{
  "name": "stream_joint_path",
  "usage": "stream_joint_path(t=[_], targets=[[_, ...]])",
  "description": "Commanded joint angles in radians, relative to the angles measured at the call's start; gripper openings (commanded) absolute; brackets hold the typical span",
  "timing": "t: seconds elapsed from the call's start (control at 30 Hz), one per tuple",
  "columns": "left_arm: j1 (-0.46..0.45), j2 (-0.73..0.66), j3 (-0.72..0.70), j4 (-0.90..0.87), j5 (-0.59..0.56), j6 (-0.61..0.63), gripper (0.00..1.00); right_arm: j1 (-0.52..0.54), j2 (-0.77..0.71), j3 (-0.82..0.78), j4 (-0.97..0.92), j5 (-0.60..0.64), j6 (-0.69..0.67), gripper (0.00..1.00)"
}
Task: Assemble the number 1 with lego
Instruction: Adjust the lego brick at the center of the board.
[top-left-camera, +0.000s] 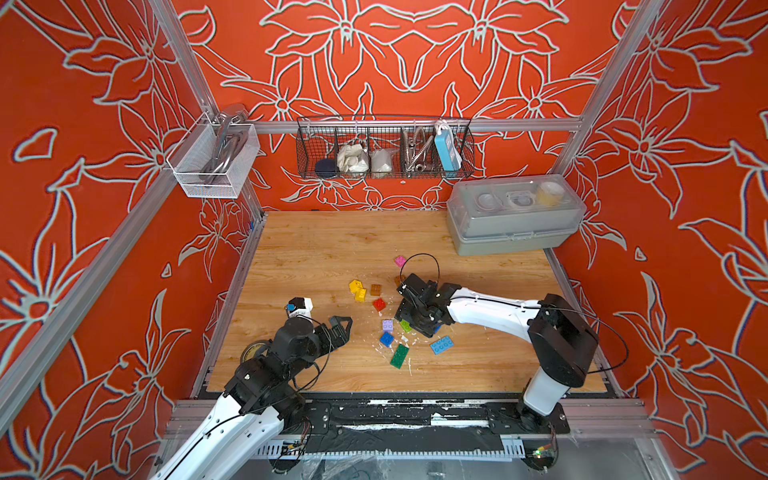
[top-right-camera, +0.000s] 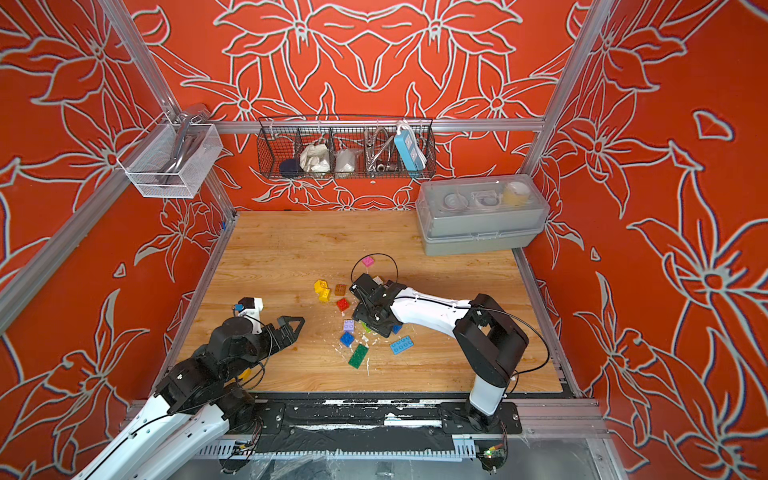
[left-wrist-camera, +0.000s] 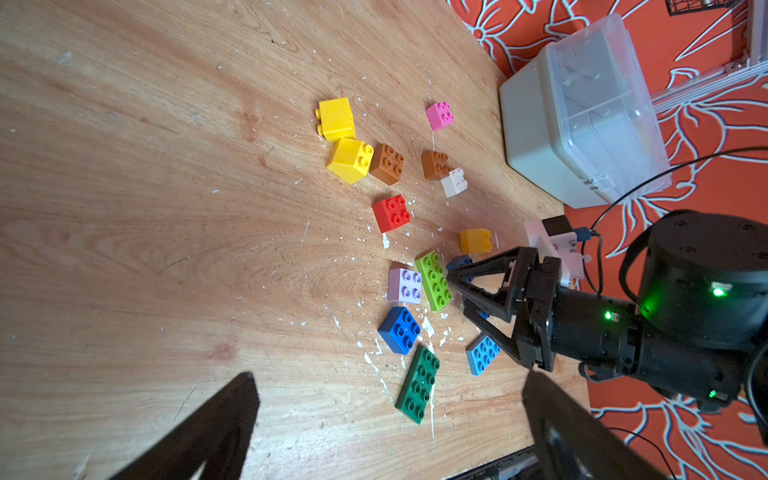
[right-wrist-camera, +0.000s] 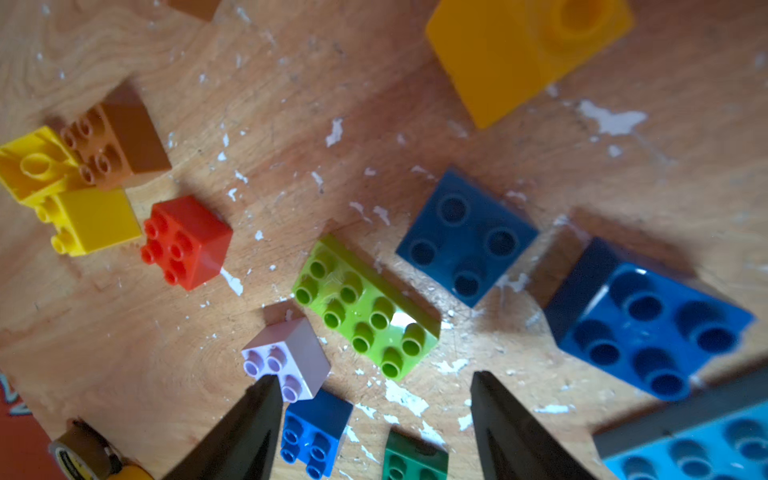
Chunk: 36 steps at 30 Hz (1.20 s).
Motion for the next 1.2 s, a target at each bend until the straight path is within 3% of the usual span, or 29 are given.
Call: stream_joint_path(t=[0.0,0.87,1.17], targets=[[0.009,-0.024,-0.007,-0.009,-0.002,-0.001,0.99,0.003,0.041,0.071,-0.124,0.078,0.070,0.79],[0.012,-0.092,-0.015,-0.038,-0.003,-0.003,0.99,0.004,0.246,0.234,-0.151,0.086,0.094,0.79],[0.013,-0.093,-0.018,-0.032,-0.003,-0.003,0.99,0.017,0.215,0.202,-0.164,0.111,0.113,0.80]])
